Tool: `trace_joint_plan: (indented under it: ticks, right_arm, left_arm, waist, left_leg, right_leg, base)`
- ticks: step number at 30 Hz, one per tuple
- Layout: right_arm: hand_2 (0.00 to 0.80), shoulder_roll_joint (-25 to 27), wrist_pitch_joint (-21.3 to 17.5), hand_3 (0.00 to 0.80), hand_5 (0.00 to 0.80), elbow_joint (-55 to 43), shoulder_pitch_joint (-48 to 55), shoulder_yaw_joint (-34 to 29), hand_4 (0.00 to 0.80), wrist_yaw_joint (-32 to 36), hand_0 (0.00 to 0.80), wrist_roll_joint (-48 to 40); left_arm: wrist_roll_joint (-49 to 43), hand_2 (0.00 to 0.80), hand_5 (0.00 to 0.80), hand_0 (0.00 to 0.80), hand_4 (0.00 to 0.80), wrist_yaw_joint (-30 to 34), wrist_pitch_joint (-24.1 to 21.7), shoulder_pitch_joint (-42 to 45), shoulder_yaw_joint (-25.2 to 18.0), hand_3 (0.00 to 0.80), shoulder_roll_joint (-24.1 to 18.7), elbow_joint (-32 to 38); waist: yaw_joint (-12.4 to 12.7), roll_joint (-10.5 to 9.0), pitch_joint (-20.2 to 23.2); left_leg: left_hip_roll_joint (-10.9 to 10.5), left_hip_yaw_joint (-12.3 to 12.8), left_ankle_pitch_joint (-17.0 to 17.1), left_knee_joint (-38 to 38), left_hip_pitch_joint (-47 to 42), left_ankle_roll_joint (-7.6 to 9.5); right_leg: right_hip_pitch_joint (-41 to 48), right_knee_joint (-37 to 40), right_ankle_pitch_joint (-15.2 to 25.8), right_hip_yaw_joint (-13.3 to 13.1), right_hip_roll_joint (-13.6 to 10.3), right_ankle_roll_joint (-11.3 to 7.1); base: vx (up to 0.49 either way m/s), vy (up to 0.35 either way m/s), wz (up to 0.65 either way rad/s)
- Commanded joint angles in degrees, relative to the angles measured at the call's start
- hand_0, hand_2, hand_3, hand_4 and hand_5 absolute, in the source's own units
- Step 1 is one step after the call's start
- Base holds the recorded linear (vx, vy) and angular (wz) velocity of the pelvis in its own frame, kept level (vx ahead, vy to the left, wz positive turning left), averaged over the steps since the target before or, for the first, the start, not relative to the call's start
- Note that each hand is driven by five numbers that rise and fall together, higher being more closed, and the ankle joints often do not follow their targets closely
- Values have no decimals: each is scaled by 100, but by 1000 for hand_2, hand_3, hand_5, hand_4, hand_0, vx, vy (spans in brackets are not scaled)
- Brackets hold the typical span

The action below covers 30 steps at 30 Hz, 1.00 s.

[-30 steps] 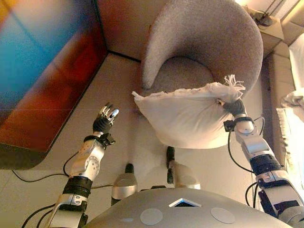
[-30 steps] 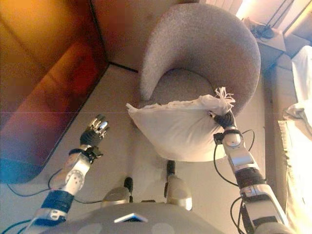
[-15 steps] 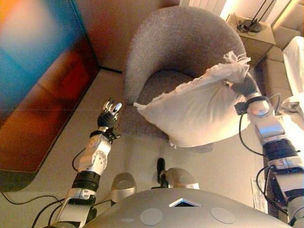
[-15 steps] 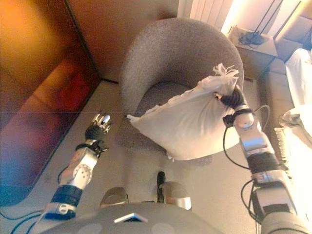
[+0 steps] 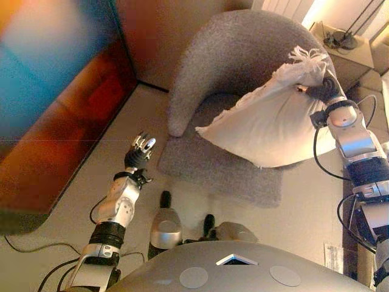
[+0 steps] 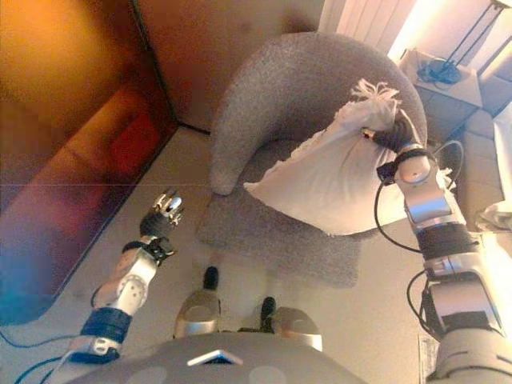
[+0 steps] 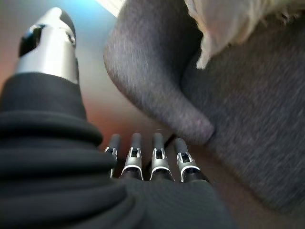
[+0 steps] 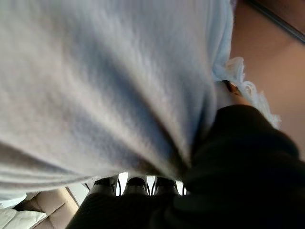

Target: Pick up the cushion and take it to the sofa

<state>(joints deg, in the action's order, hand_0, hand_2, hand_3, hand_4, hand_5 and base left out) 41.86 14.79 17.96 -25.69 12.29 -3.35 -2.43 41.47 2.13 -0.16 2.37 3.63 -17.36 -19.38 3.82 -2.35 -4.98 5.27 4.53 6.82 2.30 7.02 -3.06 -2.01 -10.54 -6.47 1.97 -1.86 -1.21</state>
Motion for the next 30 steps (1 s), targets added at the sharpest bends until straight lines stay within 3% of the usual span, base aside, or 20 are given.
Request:
trace_joint_plan:
  ticks: [1,3,4,6,10,12,13,16,19,30]
  right_arm:
    - [800,20,-413,800,800,-317,-644,-551,800,-227,800,13]
    - [800,-59,-439,800,800,-285,-580,-558,800,-216,800,118]
    - [800,-125,-419,800,800,-282,-576,-523,800,-227,800,244]
    - [800,-180,-359,800,800,-164,-675,-435,800,-240,800,256]
    - [800,-229,-169,800,800,201,-995,-233,800,-537,800,-72]
    - [800,-224,-274,800,800,371,-1026,-258,800,-793,800,-283]
    - [800,-236,-324,800,800,446,-989,-285,800,-915,800,-336]
    - [800,-177,-406,800,800,581,-909,-355,800,-756,800,-277]
    - [800,1,-421,800,800,714,-835,-362,800,-589,800,-197]
    - [800,284,-508,800,800,547,-94,-882,800,-719,800,-124]
  left_arm:
    - [18,0,0,0,0,142,-232,-208,62,0,-137,319]
    - [26,0,0,0,0,218,-253,-170,58,0,-195,340]
    - [33,0,0,0,0,227,-285,-167,76,0,-237,362]
    - [42,0,0,0,0,184,-184,-184,25,0,-297,444]
    - [85,0,0,0,0,170,-64,-152,-107,0,-410,545]
    - [98,0,0,0,0,186,-106,-113,-103,0,-533,645]
    - [102,0,0,0,0,223,-134,-73,-82,0,-599,682]
    - [223,0,0,0,0,210,-161,9,-177,0,-590,603]
    - [133,0,0,0,0,236,-150,82,-186,0,-533,550]
    - [122,0,0,0,0,277,-150,379,-404,0,-490,644]
  waist:
    - [54,-242,392]
    - [85,-233,410]
    - [112,-154,379]
    - [139,-53,325]
    - [155,-106,258]
    - [112,-177,172]
    - [91,-228,109]
    - [141,-241,137]
    - [172,-279,210]
    - [101,-238,198]
  left_leg:
    - [-108,-15,-95,298,305,12]
    - [-248,61,-192,325,247,158]
    - [-293,119,-286,341,151,265]
    - [-328,131,-393,303,-102,309]
    - [-333,149,-489,111,-523,168]
    - [-250,66,-636,67,-654,36]
    - [-222,-21,-746,117,-685,8]
    - [30,15,-663,60,-717,-108]
    - [162,85,-579,-22,-718,-174]
    - [294,304,-505,-217,-862,-222]
  right_leg:
    - [782,103,599,56,-607,-441]
    - [599,-552,953,175,-777,-527]
    - [366,-1285,1207,316,-887,-538]
    - [-61,-1954,1406,473,-1011,-502]
    - [-303,-1079,1448,764,-1242,-492]
    - [-361,89,1484,731,-1296,-593]
    - [-398,248,1781,584,-1313,-703]
    - [-128,762,1641,702,-1246,-775]
    - [101,987,1555,758,-1164,-800]
    - [287,1122,1363,898,-1089,-811]
  base:
    - [198,124,14]
    - [173,172,6]
    - [147,213,-11]
    - [185,166,-16]
    - [195,-87,-24]
    - [154,-325,-18]
    - [121,-237,-18]
    - [79,-128,15]
    - [98,-46,6]
    - [52,-5,-1]
